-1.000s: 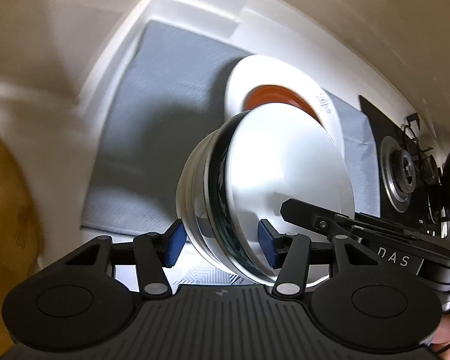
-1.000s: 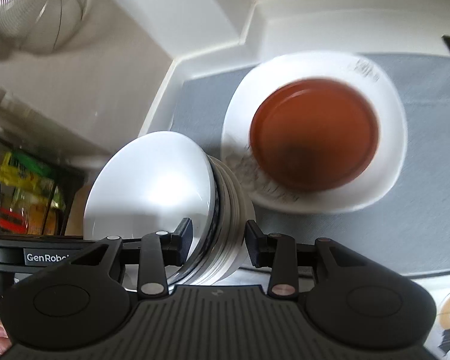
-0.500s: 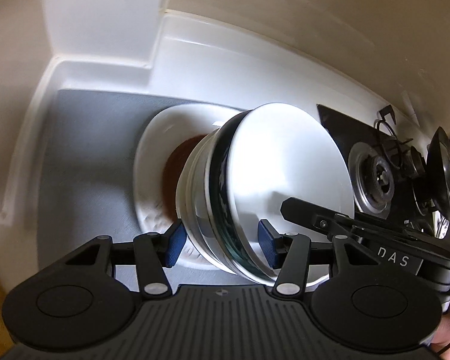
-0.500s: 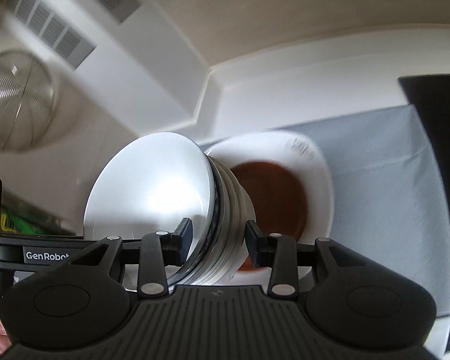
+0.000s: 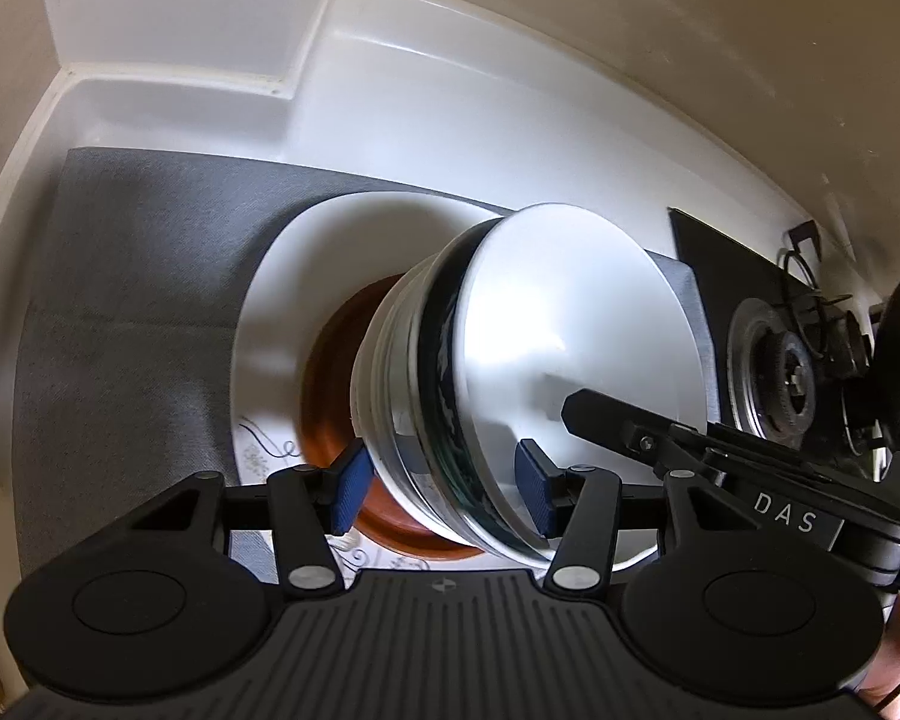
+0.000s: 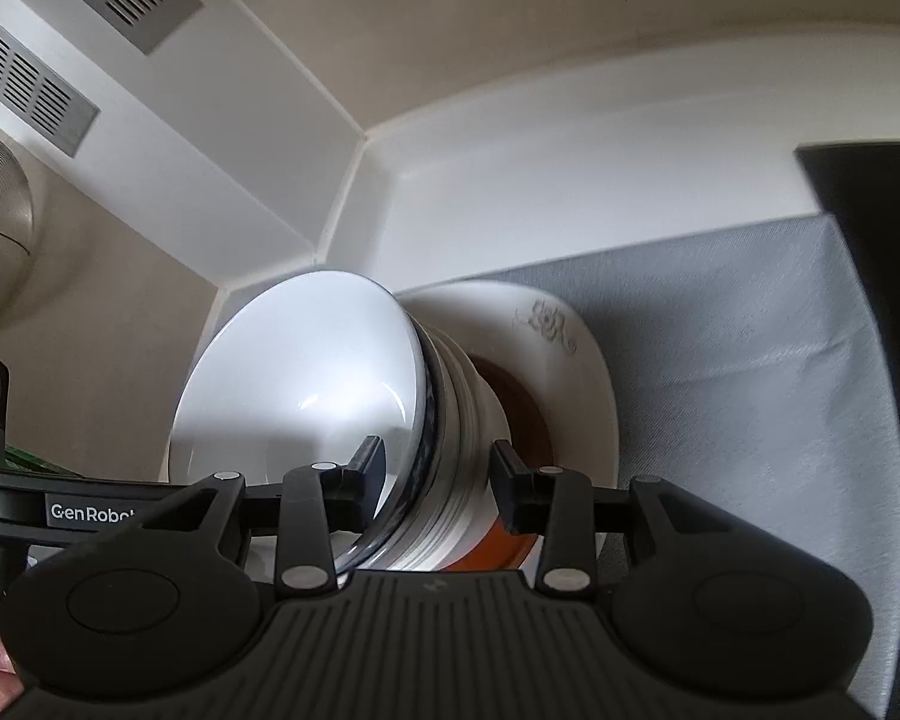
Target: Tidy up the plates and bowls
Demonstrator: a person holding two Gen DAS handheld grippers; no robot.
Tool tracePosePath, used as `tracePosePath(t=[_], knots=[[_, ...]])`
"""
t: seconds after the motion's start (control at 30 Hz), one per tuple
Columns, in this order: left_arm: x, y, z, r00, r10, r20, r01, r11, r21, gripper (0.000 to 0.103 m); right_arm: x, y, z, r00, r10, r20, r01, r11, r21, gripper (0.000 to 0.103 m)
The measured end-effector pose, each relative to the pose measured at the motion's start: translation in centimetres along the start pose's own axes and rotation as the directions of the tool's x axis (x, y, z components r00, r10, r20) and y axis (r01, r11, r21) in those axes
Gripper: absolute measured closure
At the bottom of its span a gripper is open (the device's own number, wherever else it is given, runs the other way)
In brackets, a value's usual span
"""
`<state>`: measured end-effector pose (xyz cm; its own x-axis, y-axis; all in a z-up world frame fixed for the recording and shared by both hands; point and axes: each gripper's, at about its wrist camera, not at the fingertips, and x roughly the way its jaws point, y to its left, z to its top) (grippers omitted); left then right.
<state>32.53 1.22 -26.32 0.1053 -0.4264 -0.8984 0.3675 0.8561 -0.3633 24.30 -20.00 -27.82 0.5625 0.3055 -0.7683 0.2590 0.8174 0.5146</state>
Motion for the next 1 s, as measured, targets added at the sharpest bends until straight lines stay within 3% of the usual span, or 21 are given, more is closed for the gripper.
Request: tracePosePath(t=[0.37, 0.53, 0.6, 0.7, 0.77, 0.83, 1.0], knots=[[1.7, 0.9, -0.7, 0.999, -0.013, 0.035, 0.013, 1.000, -0.010, 0.050, 1.5, -0.1, -0.9, 1.000, -0.025, 0.000, 0.025, 1.000, -0.007, 0.060], [0.4, 1.0, -1.7, 0.995, -0.012, 0.098, 0.015, 0.999, -0.030, 0.049, 0.7, 0.0, -1.4, 0.999, -0.035, 0.012, 0.035, 0.999, 0.021, 0.051], [-1.6, -0.2, -2.6, 0.985, 0.037, 0.169, -0.040, 0.999, 0.019, 0.045, -0.6, 1.1, -2.2, 0.995, -0.080, 0.053, 0.081, 0.996, -0.029, 0.039], [-4.8, -2.3, -4.9, 0.956, 0.134, 0.260, -0.157, 0.985, 0.068, 0.032, -3.1, 3.1, -3.8, 0.983, -0.147, 0.112, 0.157, 0.984, -0.089, 0.024], [-7.0, -3.6, -6.8, 0.943, 0.159, 0.291, -0.189, 0.979, 0.076, 0.024, -5.0, 4.6, -4.8, 0.973, -0.182, 0.140, 0.198, 0.974, -0.111, 0.021], [-9.2, -4.8, -8.6, 0.931, 0.181, 0.316, -0.212, 0.975, 0.067, 0.024, -6.9, 6.0, -5.8, 0.965, -0.209, 0.160, 0.231, 0.964, -0.132, 0.019], [-15.1, -7.4, -11.4, 0.912, 0.236, 0.336, -0.261, 0.965, 0.029, 0.010, -12.2, 8.7, -7.9, 0.970, -0.200, 0.139, 0.220, 0.964, -0.147, 0.007]])
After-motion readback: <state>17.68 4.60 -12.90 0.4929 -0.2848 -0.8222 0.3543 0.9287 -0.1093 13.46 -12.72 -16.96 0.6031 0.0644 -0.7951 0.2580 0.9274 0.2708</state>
